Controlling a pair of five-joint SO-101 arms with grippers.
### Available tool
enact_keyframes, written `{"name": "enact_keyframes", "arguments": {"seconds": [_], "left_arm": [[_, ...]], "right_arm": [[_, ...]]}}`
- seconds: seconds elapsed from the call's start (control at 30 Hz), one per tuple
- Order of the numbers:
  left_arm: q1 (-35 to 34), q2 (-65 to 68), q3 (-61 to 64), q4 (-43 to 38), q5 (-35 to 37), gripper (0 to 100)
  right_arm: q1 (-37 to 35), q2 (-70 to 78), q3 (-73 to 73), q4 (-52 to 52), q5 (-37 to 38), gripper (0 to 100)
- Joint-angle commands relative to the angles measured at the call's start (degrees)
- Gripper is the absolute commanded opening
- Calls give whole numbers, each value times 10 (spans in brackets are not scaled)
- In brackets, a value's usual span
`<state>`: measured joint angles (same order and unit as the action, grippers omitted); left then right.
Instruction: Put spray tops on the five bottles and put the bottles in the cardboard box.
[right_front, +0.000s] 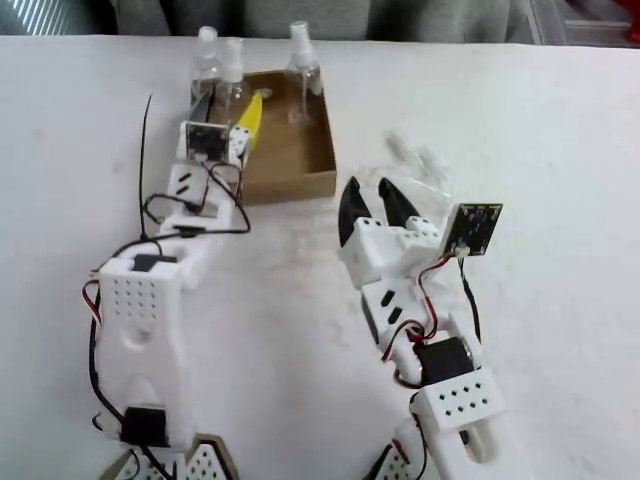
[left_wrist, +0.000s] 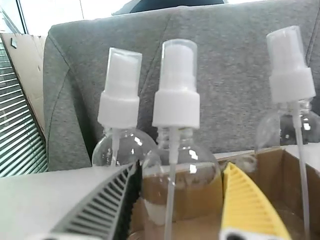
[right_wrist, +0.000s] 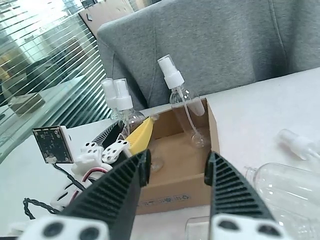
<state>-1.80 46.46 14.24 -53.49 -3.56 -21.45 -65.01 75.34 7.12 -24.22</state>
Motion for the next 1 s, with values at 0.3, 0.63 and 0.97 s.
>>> {"name": "enact_keyframes", "arguments": {"seconds": [0.3,0.63,0.97], "left_arm": [[2,-50,-20,7,3,218],[25,-148,48,5,3,218],[24,-210,143,-39,3,218]], "right_arm": [[7,-5,-7,-3,6,159],[7,-4,-7,-3,7,159],[7,-4,-7,-3,7,159]]}}
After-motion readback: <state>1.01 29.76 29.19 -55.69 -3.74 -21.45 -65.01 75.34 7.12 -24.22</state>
